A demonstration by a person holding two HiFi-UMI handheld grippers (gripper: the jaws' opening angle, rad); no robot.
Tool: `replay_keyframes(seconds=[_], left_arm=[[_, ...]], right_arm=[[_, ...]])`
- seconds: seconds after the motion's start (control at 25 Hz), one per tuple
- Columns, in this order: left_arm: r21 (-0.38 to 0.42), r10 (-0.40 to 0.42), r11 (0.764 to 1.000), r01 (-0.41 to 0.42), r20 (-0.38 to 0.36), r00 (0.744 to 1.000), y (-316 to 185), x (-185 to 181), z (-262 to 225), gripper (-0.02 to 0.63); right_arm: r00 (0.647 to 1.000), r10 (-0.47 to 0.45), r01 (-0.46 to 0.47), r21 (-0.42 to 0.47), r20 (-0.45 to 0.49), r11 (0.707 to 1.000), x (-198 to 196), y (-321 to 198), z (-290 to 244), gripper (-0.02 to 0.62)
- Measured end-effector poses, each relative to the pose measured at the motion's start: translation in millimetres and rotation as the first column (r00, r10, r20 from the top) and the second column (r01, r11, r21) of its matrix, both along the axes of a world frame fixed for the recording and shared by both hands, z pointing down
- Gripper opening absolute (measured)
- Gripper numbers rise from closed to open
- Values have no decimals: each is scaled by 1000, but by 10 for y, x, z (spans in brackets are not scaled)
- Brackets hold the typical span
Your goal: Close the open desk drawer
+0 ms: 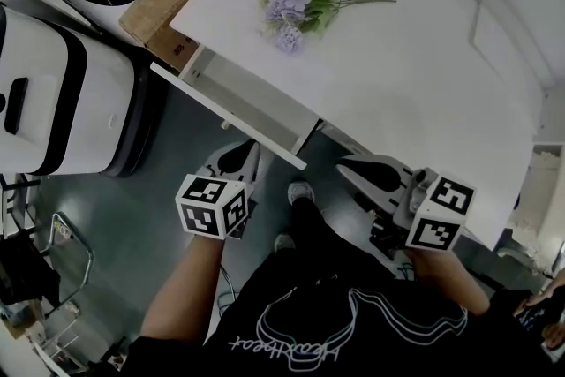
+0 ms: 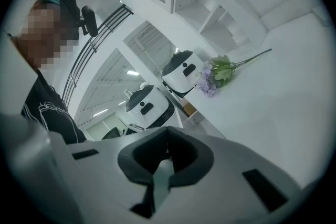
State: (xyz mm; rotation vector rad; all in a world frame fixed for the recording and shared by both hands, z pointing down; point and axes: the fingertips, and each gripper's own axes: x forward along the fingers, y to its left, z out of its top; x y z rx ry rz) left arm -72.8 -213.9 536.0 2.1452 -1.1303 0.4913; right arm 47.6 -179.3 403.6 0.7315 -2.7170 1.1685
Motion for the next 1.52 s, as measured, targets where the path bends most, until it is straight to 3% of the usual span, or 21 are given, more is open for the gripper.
replay_keyframes(seconds=[1.52], left_arm=[[48, 6, 999, -3, -47, 999, -706, 507, 17, 5]], right_arm=[[1000, 11, -9, 52, -29, 999, 413, -332, -71, 6]])
